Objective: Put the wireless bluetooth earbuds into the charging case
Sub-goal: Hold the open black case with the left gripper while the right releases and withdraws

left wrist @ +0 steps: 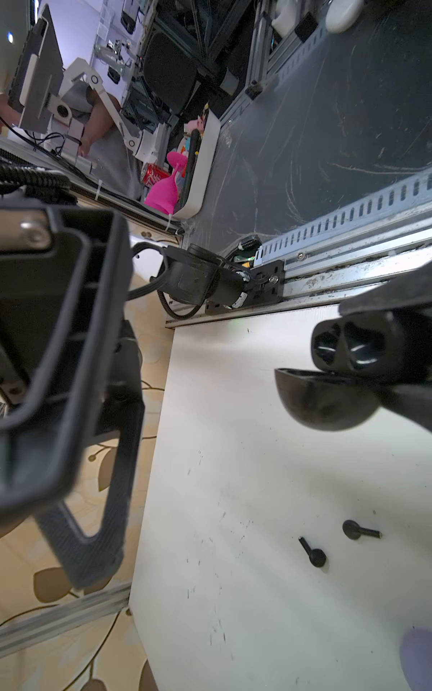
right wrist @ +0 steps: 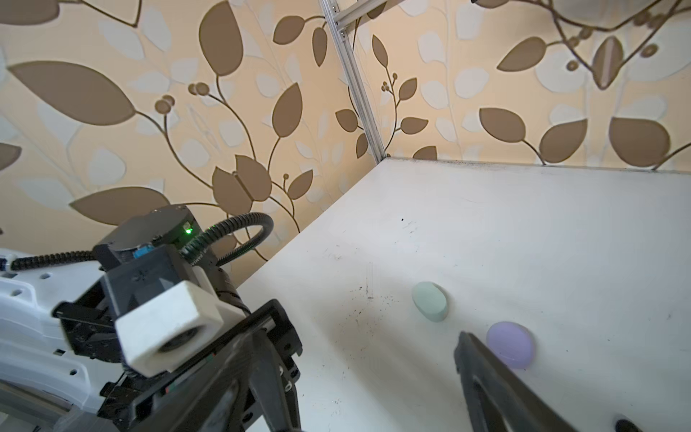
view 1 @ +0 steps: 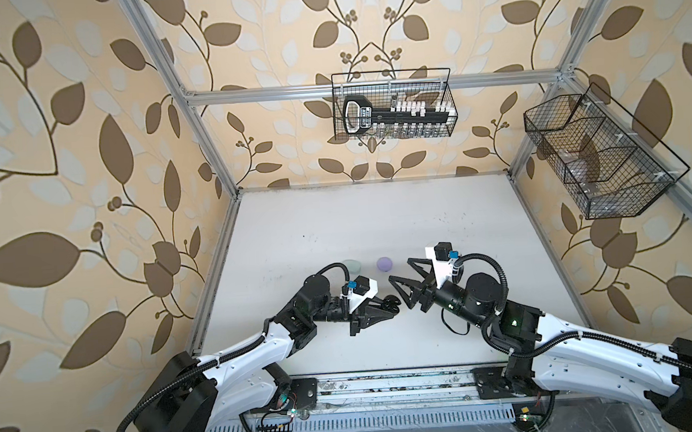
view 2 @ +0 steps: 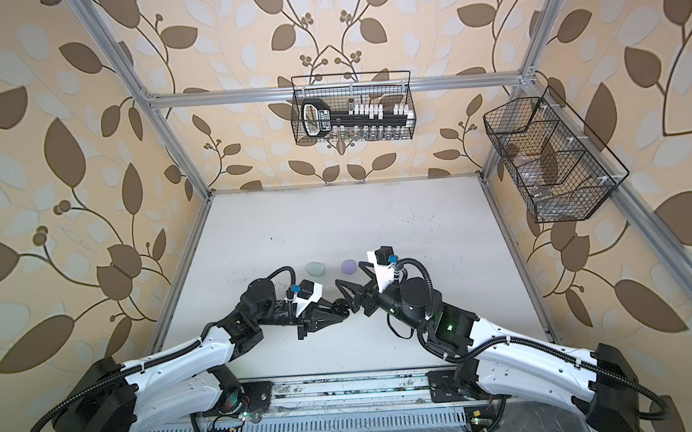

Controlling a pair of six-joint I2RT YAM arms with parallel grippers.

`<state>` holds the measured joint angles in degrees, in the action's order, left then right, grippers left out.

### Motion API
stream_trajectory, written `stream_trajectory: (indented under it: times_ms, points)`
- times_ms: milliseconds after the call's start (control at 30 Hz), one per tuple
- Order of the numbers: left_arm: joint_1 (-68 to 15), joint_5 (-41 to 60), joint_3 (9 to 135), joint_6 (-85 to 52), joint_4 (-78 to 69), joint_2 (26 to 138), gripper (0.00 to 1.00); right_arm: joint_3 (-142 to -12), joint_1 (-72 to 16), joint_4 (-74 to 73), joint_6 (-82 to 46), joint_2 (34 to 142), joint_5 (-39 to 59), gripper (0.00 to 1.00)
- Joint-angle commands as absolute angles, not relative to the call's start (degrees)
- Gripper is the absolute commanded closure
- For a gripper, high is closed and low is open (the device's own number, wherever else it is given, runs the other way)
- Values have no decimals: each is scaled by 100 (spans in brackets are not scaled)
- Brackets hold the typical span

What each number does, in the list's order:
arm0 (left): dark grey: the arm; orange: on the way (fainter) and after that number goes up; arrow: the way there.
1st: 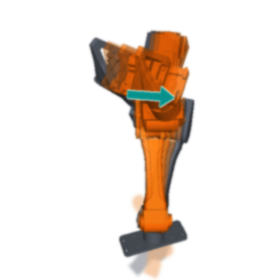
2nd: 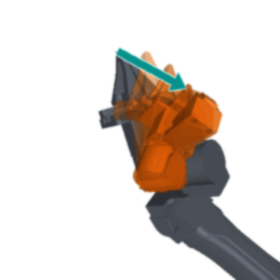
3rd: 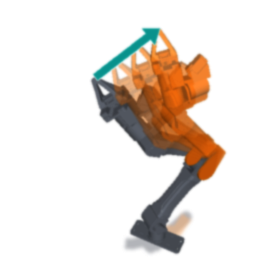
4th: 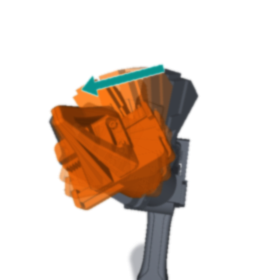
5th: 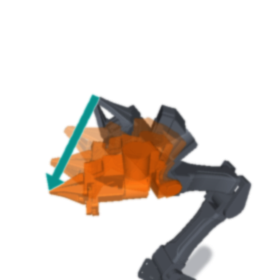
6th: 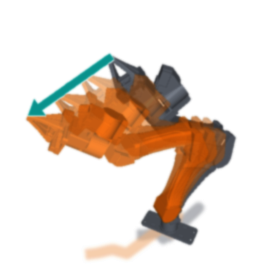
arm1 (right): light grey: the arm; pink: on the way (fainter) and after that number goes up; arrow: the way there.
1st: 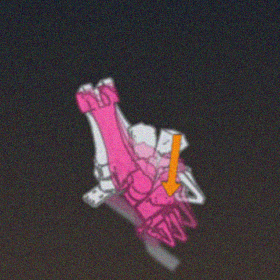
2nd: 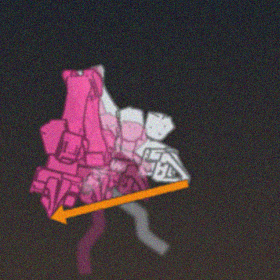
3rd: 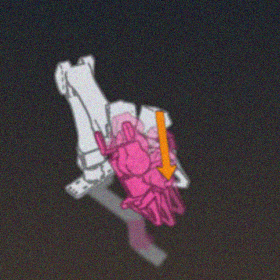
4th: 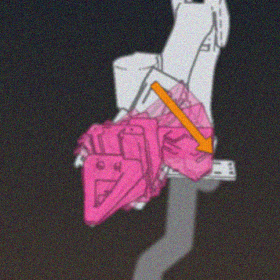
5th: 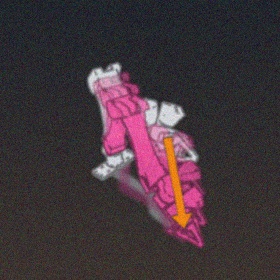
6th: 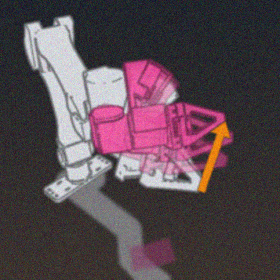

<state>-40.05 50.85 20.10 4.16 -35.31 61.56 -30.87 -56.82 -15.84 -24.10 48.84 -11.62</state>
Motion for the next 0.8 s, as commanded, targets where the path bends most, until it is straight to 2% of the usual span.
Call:
stream_trajectory:
  times_ms: [0, 167, 367, 533, 767]
  points:
    - [-3958, 5367, 2210, 323, -3886, 6319, 100, -3068, -5594, -1409, -2535, 4768, -1633, 14]
    - [-3715, 5583, 2250, 51, -4303, 6657, 100, -3066, -4903, -726, -2861, 4965, -2252, 15]
    - [-3073, 5749, 2250, -660, -5391, 7330, 100, -3198, -3516, -274, -3179, 6387, -1467, 27]
    - [-2778, 6025, 2279, -1413, -6613, 7932, 100, -3585, -3316, -96, -2968, 7725, -1158, 29]
    - [-2713, 6035, 2362, -1302, -6364, 7998, 100, -4178, -3130, -5, -2776, 8953, -1198, 31]
